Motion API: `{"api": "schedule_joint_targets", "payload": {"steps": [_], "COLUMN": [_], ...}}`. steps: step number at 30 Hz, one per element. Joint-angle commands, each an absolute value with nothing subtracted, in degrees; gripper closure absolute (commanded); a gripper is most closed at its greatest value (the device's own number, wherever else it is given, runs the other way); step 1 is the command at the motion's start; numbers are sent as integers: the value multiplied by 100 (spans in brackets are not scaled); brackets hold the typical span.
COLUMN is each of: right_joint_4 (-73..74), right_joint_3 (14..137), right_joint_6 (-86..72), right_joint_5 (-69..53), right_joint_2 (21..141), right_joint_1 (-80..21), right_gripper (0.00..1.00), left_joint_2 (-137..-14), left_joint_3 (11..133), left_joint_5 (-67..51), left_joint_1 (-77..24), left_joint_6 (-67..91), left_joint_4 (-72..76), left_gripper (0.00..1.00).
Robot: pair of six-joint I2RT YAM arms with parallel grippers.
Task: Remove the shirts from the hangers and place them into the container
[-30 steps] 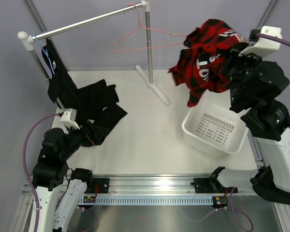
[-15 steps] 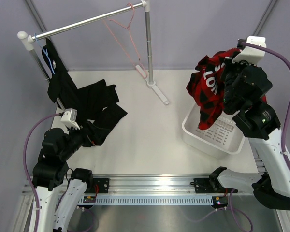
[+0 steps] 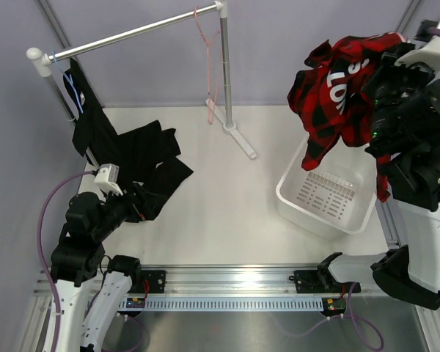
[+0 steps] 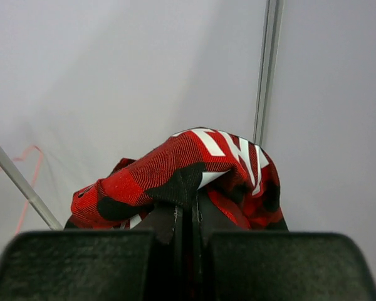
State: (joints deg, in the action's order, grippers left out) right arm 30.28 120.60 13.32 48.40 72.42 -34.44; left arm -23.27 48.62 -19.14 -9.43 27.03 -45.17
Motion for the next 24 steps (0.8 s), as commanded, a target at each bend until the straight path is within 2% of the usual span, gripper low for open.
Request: {"api": "schedule_joint_targets", "payload": {"steps": [1,5,9,16,22,24], "right_joint_4": [2944,2857,2567,2127,2565,3072], "right_joint_3": [12953,12842,11999,9830,8413,8097], "right_joint_6": [1670,1714,1582,995,125,-613], "right_joint_5": [4685,4755,4965,5273,5615,5958], "right_joint_2": [7391,7401,7007,6258,5950,5889], "right_joint_1": [-3393,-3393,-3393,-3358,-3217,-3164], "right_gripper": [100,100,100,100,100,100], "left_joint_2": [-2478,-2505,-2522,-2479,-2400,-2364], "left_joint_3": [4983,5019,4992,4940,4878,4817], "left_joint_5": [-2074,-2065,-2057,-2048,-2135,-2136], "left_joint_1": [-949,-949,-949,-949,-949,-958], "left_joint_6": [2637,2619,2602,2557,2637,2637], "left_joint_4": [-4245,-4236,-4245,-4315,-4254,-4245], "left_gripper": [1,1,1,1,1,1]}}
